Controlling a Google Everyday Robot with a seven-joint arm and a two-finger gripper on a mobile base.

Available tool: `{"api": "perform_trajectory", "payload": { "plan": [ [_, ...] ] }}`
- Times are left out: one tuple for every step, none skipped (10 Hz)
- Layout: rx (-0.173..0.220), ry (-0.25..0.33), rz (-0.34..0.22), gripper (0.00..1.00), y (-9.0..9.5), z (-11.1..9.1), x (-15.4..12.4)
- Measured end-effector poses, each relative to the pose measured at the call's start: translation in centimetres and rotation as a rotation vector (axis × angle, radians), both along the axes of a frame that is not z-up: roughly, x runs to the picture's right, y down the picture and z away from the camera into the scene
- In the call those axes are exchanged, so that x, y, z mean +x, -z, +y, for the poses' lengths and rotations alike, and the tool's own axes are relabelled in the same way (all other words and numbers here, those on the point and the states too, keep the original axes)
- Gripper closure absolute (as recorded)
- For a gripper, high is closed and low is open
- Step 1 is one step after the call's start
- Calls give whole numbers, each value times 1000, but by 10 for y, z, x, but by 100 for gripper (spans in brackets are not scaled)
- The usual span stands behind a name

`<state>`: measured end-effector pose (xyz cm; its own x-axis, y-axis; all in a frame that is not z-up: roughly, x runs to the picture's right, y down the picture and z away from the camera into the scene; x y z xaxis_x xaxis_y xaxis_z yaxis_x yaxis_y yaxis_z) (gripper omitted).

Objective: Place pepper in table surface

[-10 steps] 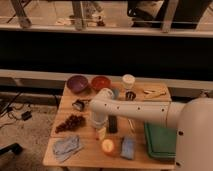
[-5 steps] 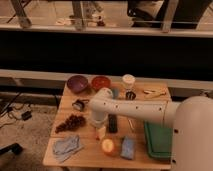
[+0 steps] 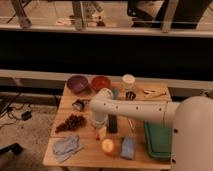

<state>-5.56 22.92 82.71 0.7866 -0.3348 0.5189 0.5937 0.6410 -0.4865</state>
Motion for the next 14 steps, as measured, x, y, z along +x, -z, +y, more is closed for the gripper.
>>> {"api": "perform_trajectory", "payload": {
  "plan": [
    [1, 0, -2, 21, 0, 0, 0],
    [2, 2, -3, 27, 0, 1, 0],
    [3, 4, -5, 38, 0, 1, 0],
    [4, 5, -5, 45, 0, 2, 0],
    [4, 5, -6, 49, 0, 2, 0],
    [2, 2, -5, 54, 0, 3, 1],
    [5, 3, -4, 63, 0, 3, 2],
    [10, 5, -5, 70, 0, 2, 2],
    [11, 6, -5, 71, 1, 2, 2],
    [13, 7, -7, 71, 1, 3, 2],
    [17, 8, -9, 71, 2, 2, 2],
    [19, 10, -17, 72, 4, 2, 0],
    [23, 14, -26, 76, 6, 2, -2],
    [31, 20, -37, 86, 10, 1, -2]
  ]
}}
